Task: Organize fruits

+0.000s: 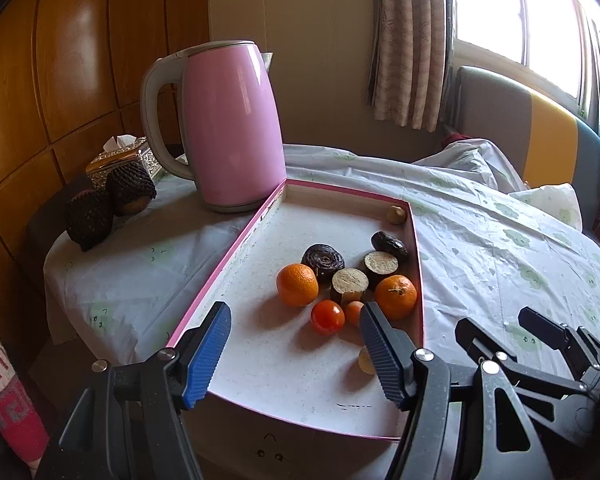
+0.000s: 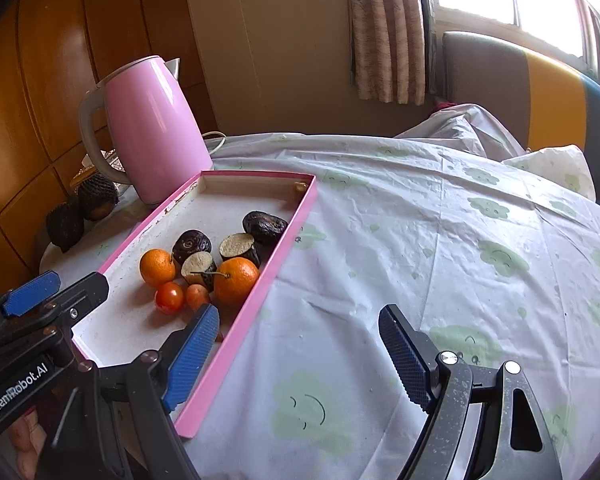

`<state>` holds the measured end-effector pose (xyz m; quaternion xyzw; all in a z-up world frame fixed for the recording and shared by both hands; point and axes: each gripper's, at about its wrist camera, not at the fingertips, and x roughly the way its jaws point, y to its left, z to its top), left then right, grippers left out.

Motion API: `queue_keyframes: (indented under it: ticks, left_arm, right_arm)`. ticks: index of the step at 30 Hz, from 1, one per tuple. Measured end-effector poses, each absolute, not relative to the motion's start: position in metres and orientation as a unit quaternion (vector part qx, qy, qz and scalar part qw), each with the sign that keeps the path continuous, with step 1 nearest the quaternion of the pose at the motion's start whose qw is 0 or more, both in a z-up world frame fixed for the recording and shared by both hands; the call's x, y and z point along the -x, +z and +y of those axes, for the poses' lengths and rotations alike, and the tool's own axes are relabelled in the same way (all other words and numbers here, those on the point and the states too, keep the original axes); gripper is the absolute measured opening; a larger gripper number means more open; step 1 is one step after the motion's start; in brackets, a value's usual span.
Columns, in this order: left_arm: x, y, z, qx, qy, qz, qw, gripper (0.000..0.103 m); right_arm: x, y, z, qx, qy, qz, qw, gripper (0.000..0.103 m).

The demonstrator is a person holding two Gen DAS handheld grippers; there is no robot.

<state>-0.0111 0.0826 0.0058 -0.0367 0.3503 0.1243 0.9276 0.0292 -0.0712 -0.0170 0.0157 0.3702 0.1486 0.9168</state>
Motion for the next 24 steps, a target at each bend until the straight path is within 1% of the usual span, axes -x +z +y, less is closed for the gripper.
queue_keyframes:
  ticks: [24]
  left_arm:
    - [0.0161, 0.0093, 0.0827, 0.045, 0.122, 0.342, 0.93, 0.068]
  right_arm:
    - [-0.0209, -0.0135, -0.0644, -0.003, 0.149, 0.357, 0.922, 0.083]
